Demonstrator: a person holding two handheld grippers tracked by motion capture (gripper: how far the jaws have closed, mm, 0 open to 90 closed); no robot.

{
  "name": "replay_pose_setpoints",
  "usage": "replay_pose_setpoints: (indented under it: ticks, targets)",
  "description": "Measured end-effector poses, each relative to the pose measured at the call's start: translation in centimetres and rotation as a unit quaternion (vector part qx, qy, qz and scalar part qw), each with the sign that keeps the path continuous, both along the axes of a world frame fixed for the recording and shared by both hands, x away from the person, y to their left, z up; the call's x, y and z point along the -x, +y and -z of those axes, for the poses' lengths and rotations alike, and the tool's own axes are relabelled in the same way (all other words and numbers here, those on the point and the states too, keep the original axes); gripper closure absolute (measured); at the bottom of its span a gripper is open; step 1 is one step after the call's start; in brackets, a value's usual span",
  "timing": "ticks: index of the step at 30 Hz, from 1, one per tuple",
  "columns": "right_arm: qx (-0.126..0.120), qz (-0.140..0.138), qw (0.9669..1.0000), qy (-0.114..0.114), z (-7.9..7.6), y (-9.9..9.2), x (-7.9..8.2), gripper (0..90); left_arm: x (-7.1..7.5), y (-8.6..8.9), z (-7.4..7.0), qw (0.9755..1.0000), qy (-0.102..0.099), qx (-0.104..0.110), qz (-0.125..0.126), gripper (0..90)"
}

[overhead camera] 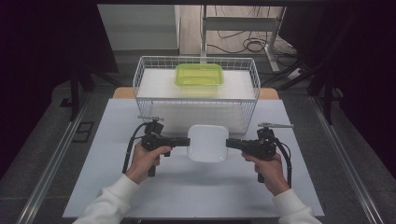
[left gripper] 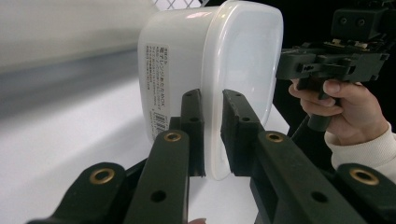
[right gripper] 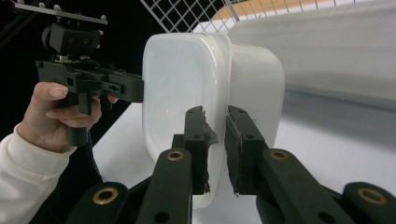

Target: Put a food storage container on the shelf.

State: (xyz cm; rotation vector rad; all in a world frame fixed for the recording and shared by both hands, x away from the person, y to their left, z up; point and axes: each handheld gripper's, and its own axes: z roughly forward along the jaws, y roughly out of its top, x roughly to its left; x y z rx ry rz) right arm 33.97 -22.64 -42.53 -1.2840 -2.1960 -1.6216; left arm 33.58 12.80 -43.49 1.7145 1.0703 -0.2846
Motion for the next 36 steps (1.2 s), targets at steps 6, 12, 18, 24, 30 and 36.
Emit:
replay_pose_setpoints:
  ticks: [6,12,18,24,30,36]
  targets:
    - [-0.006,0.001,0.9999,-0.013,-1.4,-0.1,-0.5,78.2,-0.4,0.0,-1.9,0.9999,-0.014,-0.002,-0.003,79.8]
    - [-0.01,0.0,0.9996,-0.025,-3.1,0.1,-1.0,78.2,-0.6,0.1,-3.8,0.9995,-0.03,-0.004,-0.009,79.9]
    - [-0.015,-0.004,0.9992,-0.037,-4.7,0.4,-1.4,78.2,-0.9,0.5,-5.4,0.9991,-0.041,-0.002,-0.012,79.8]
    - [-0.018,-0.007,0.9986,-0.05,-6.2,0.8,-1.8,78.2,-1.1,0.9,-7.1,0.9984,-0.054,-0.001,-0.015,80.0]
    - [-0.02,-0.009,0.9981,-0.057,-7.9,1.1,-2.2,78.3,-1.3,1.3,-8.6,0.9977,-0.065,0.003,-0.019,79.9]
    - [-0.02,-0.012,0.9978,-0.062,-9.3,1.3,-2.9,78.4,-1.8,1.4,-9.9,0.9974,-0.069,0.002,-0.021,80.0]
